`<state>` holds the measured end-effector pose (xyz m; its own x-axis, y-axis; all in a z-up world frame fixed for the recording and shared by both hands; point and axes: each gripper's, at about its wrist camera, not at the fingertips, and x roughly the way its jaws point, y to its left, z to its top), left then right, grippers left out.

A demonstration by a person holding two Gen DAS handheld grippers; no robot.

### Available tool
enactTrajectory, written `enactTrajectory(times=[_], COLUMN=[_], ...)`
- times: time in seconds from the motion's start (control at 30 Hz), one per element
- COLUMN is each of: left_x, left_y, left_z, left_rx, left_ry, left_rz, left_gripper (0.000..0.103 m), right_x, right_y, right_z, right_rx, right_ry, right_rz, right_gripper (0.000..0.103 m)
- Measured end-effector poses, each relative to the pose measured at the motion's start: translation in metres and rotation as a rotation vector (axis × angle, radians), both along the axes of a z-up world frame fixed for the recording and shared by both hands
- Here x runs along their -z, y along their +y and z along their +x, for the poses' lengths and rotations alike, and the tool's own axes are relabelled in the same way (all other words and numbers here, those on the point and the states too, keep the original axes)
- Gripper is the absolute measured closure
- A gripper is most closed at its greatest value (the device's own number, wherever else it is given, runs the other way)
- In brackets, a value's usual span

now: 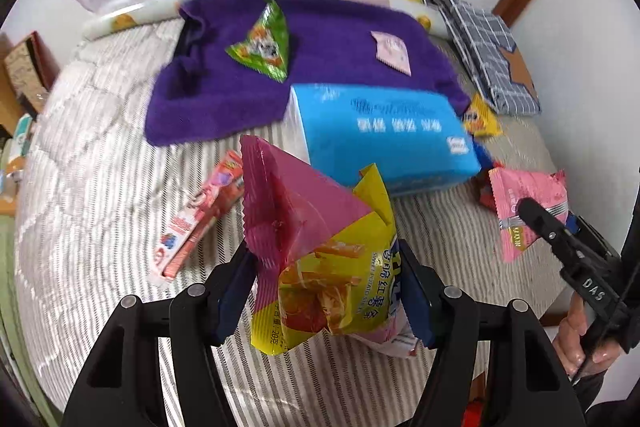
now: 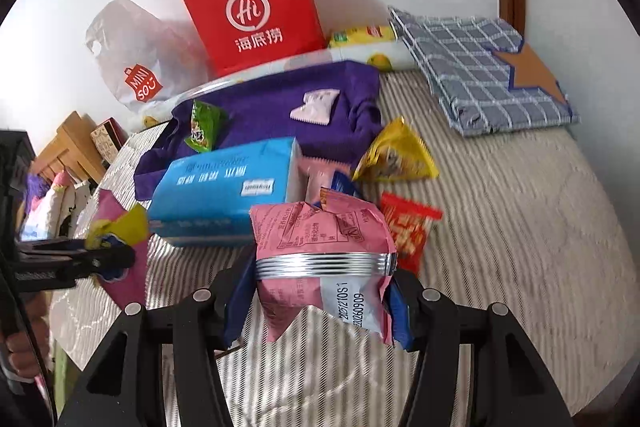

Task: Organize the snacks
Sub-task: 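Grasp the pink-yellow chip bag with the left tool while the right tool lifts the pink bag, then carry both bags toward the purple towel with both tools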

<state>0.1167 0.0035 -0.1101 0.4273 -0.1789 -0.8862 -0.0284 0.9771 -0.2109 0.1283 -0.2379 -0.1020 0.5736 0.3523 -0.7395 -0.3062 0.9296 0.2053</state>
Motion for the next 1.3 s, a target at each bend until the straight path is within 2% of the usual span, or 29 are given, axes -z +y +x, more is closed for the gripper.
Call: enactTrajectory(times=[0.17,0.33,0.5,0.63,0.7,0.83,1.03,1.13,1.23,1.3], left_x=[-0.014,-0.019,-0.026,-0.034,-0.038,-0.047,-0.060,-0.069,-0.076,-0.079], left_y=[-0.004,-0.005,-0.005,0.001,0.004,0.011,0.023,0.031,0.039,0.044], left_z=[0.001,0.002,0.007,0.007,0.007,0.007,0.012,0.011,0.012,0.012], left_rx=[-0.071,-0.132,-0.164,-0.190,-0.193,-0.189,-0.121,-0.079,-0.045,-0.018], left_ry=[-0.023,-0.023,-0.028,-0.048,-0.058,-0.089,-0.128,-0.155,-0.176,-0.192], left_rz=[0.008,-0.059,-0.041,-0.057,-0.068,-0.083,-0.111,-0.121,-0.096,-0.106], left_gripper=[0.037,0.037,0.037,0.037,0.037,0.037,0.037,0.037,0.037,0.037], right_x=[-0.009,-0.020,-0.030,-0.041,-0.045,-0.052,-0.055,-0.051,-0.053,-0.057], right_y=[-0.001,0.003,0.007,0.014,0.017,0.025,0.031,0.039,0.047,0.049], right_z=[0.011,0.018,0.022,0.025,0.029,0.031,0.029,0.029,0.026,0.023], right_rx=[-0.040,-0.071,-0.104,-0.108,-0.105,-0.076,0.018,0.075,0.136,0.166], right_ry=[-0.049,-0.098,-0.115,-0.145,-0.139,-0.147,-0.106,-0.071,-0.072,-0.074], right_rz=[-0.030,-0.043,-0.032,-0.045,-0.021,0.001,0.059,0.042,-0.008,-0.007], right_gripper=[0.049,0.049,0.049,0.049,0.049,0.049,0.049,0.049,0.049,0.049])
